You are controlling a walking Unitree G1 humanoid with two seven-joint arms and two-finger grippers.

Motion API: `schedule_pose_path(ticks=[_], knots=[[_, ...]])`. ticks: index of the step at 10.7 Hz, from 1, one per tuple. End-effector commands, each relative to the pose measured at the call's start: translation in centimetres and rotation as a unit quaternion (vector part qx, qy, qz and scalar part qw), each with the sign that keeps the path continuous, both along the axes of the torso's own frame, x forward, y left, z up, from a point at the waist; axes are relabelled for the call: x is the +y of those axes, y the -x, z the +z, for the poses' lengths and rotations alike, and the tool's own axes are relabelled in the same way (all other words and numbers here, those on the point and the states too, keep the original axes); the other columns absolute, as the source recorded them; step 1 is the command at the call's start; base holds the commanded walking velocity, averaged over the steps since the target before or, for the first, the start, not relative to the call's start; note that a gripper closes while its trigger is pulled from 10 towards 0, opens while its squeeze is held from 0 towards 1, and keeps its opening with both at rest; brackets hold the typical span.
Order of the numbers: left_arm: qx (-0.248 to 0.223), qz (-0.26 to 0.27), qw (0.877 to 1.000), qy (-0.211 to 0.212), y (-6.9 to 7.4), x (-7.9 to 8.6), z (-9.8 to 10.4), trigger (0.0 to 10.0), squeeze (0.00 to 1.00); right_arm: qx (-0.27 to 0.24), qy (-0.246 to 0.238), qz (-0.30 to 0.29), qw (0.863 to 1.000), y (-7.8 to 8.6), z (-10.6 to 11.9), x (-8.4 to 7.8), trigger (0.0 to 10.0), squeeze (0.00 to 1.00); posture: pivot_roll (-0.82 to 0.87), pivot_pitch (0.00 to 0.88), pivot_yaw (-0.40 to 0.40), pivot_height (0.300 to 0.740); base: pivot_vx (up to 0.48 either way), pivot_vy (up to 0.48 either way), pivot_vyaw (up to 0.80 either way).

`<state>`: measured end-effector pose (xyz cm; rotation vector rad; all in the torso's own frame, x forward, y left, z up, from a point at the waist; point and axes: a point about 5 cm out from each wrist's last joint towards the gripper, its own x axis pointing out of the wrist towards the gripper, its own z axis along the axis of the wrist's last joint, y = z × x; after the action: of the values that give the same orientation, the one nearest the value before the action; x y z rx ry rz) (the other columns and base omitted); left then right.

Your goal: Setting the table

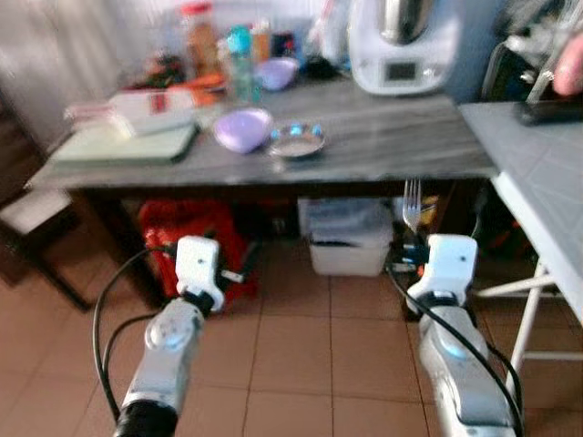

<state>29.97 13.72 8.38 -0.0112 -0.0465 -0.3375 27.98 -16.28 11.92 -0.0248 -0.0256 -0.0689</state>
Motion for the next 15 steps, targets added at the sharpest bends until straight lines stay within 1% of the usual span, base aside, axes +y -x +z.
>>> schedule_pose_path(ticks=[1, 4, 12, 15], knots=[[-0.003, -0.010, 1.000, 0.002, -0.11, -0.59, 0.20, 10.0, 0.00, -0.006, 0.003, -0.006, 1.000, -0.18, 0.35, -0.47, 10.0, 0.00, 0.01, 0.000, 0.086, 0.740, 0.349, 0.000, 0.00], [-0.007, -0.011, 1.000, 0.003, -0.42, -0.46, 0.41, 10.0, 0.00, -0.007, 0.006, -0.007, 1.000, -0.16, 0.37, -0.49, 10.0, 0.00, 0.01, 0.000, 0.085, 0.740, 0.480, 0.000, 0.00], [-0.008, -0.018, 1.000, 0.002, -0.50, -0.74, 0.48, 10.0, 0.00, -0.010, 0.007, 0.007, 1.000, -0.42, 0.57, 0.01, 10.0, 0.00, 0.02, 0.000, 0.084, 0.740, 0.480, 0.000, 0.00], [-0.019, -0.023, 1.000, -0.001, -0.64, -0.78, 0.90, 10.0, 0.00, -0.011, 0.005, 0.009, 1.000, -0.56, 0.51, 0.09, 10.0, 0.00, 0.02, 0.000, 0.084, 0.740, 0.371, 0.000, 0.49]])
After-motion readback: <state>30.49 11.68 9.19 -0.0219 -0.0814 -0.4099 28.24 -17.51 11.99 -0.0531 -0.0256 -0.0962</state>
